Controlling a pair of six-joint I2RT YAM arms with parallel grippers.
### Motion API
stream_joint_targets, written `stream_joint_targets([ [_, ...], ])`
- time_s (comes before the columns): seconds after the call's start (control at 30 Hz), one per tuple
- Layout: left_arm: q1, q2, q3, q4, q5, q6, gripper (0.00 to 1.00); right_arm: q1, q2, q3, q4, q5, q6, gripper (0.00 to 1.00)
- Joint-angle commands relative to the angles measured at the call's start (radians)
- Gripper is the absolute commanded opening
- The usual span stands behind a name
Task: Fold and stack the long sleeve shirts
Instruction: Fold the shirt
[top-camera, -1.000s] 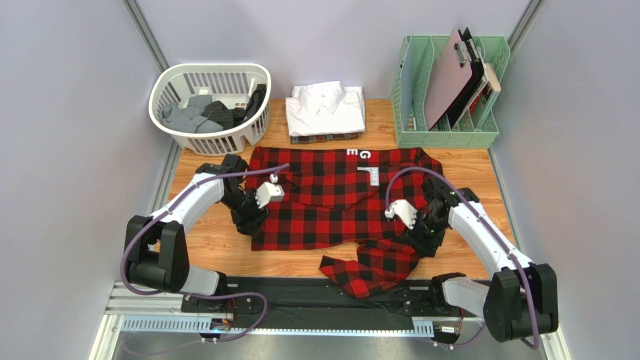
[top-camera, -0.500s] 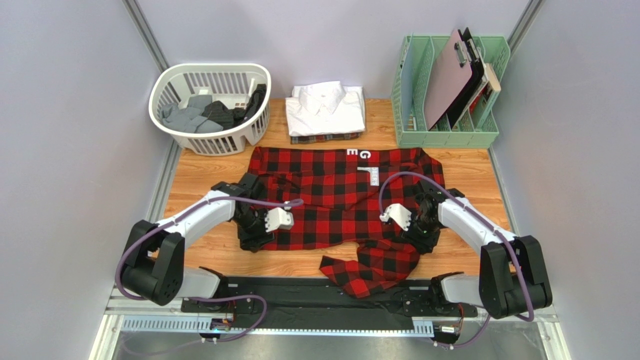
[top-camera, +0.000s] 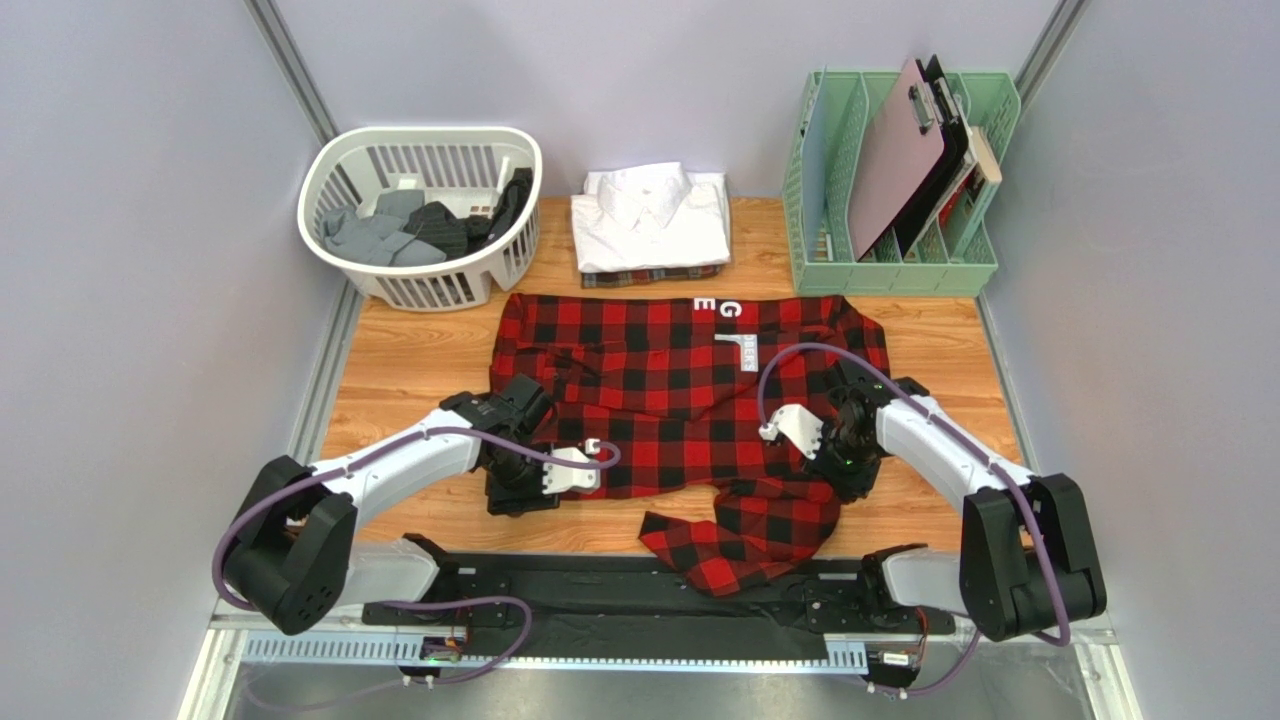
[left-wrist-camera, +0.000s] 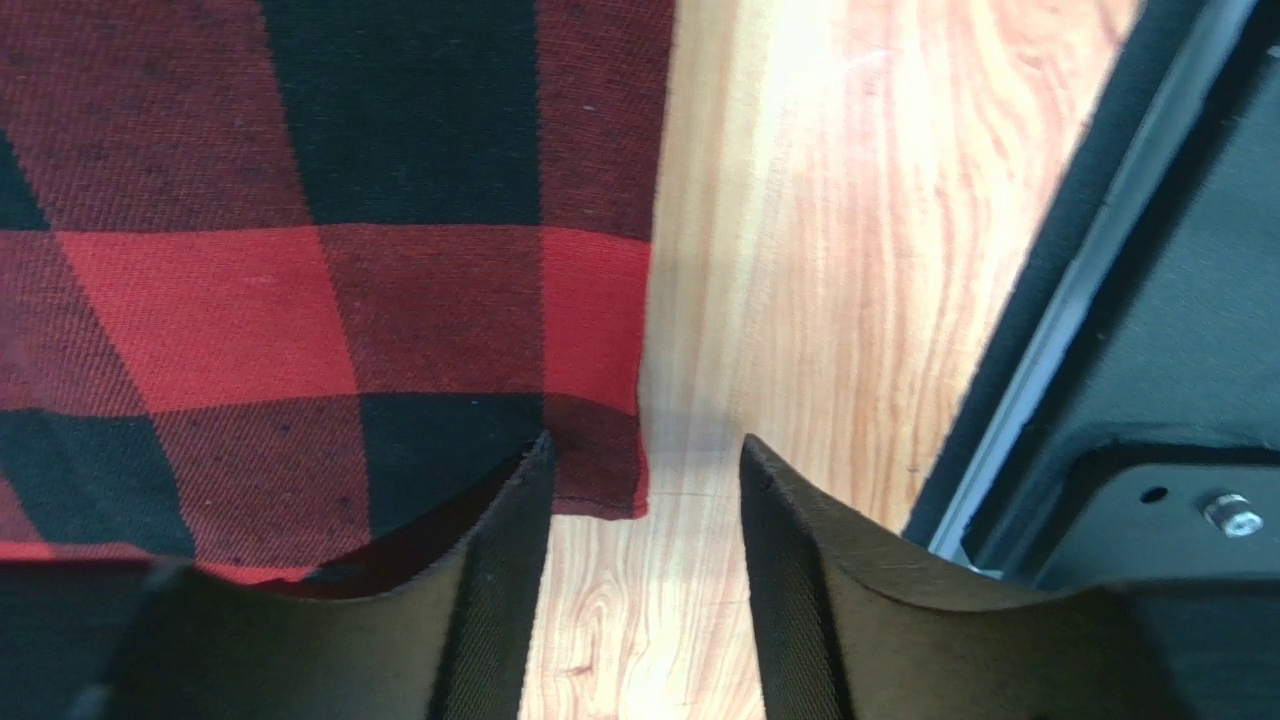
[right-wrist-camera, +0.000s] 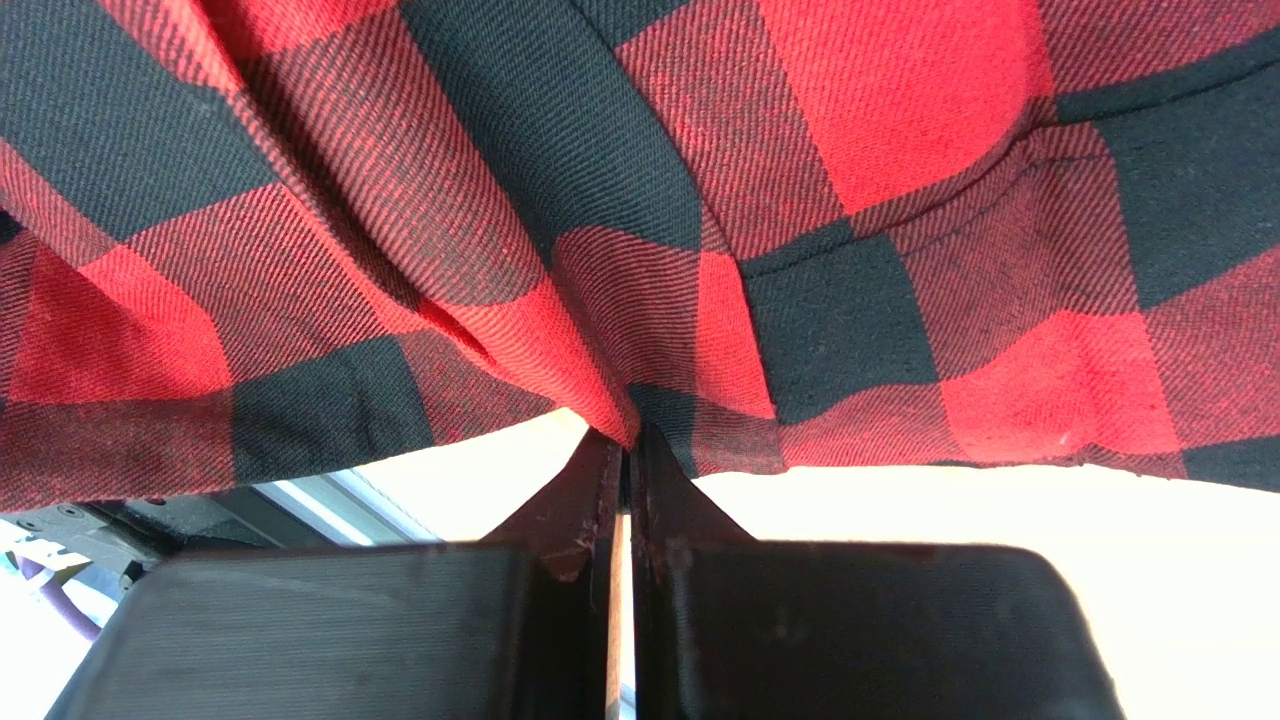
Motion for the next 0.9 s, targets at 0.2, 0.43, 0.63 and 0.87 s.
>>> stream_joint_targets([
  [0.2,-0.012,-0.021,-0.037,0.022,-0.015,-0.016,0.1,0.009,-0.062,0.051,-0.091,-0.026,-0.028,0.0],
  [0.43,-0.008,-0.163,-0.024,-0.096,0.014,-0.008,0.0,0.009,-0.232,0.056,-0.188,-0.049,-0.036,0.0],
  [0.63,0.057,-0.219,0.074,-0.213,0.029,0.037,0.0,0.008,-0.281,0.131,-0.24,-0.053,-0.023,0.0],
  [0.87,0.158,-0.125,0.244,-0.221,0.035,0.069,0.0,-0.014,-0.156,0.293,-0.24,-0.049,-0.04,0.0],
])
